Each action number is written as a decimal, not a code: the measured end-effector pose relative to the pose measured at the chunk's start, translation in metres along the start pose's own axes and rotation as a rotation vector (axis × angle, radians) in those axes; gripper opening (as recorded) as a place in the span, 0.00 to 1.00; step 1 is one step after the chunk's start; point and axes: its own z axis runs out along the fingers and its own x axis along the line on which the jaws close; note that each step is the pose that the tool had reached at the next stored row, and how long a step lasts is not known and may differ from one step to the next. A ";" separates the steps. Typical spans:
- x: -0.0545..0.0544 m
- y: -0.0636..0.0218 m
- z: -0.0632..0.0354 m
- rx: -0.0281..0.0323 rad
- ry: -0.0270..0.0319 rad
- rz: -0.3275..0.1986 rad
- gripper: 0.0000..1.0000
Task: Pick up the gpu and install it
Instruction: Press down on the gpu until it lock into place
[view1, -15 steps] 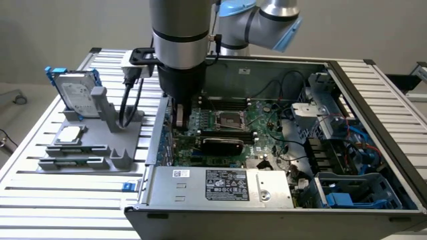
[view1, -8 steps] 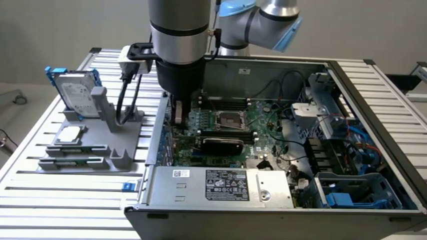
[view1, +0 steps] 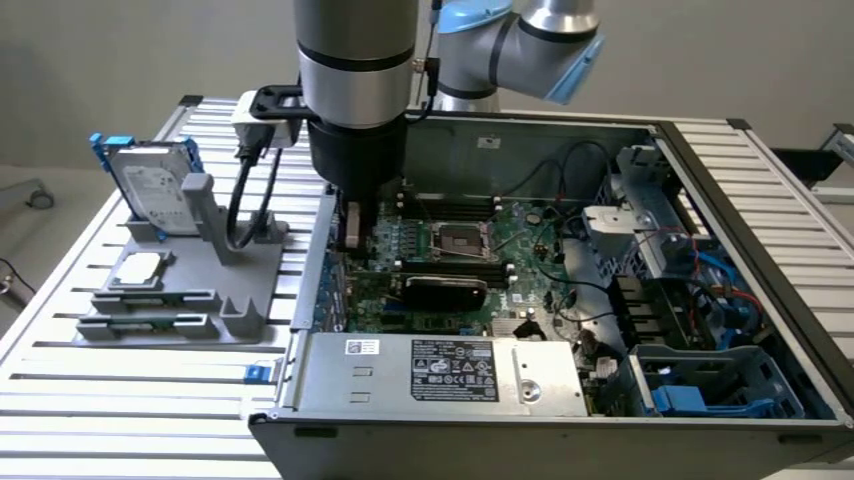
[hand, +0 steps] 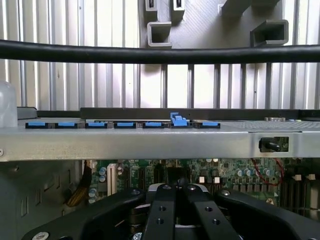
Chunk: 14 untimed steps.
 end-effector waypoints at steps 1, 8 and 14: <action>0.000 0.0001 -0.0001 -0.0013 0.0006 0.000 0.11; 0.000 0.0023 0.0004 -0.0100 0.0008 0.001 0.11; 0.000 0.0030 0.0008 -0.0124 0.0055 0.001 0.11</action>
